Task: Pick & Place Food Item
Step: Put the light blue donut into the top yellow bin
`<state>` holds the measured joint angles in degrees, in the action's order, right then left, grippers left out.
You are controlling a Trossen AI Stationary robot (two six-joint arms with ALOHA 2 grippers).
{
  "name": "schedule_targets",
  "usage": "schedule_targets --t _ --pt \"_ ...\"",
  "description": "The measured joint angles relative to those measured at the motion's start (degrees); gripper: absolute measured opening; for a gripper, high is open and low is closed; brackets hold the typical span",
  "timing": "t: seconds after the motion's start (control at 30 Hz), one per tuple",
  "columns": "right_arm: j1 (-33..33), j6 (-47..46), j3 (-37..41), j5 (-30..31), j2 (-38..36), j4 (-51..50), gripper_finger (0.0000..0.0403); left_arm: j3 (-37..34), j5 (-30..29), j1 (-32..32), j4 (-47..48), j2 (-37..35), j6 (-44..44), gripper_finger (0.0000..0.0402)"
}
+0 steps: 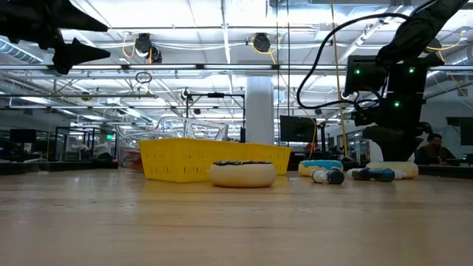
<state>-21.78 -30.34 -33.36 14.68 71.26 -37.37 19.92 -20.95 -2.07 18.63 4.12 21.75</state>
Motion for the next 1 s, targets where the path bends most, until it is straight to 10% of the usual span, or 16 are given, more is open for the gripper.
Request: schedule_targets --t 0.43,0.7,1.0 --pt "0.2 3.4 0.0 0.0 -13.5 7.8 0.0020 0.0 -0.1 0.0 -0.8 0.0 -0.4 0.0308" --pt "4.6 12.6 0.0 -4.3 -15.8 31.7 0.0025 -4.6 0.3 0.0 -6.3 6.2 4.7 0.0308" --pt "11.7 26.5 0.0 -13.4 -7.0 62.9 0.0023 -13.9 2.6 0.0 -32.9 20.0 10.5 0.0308"
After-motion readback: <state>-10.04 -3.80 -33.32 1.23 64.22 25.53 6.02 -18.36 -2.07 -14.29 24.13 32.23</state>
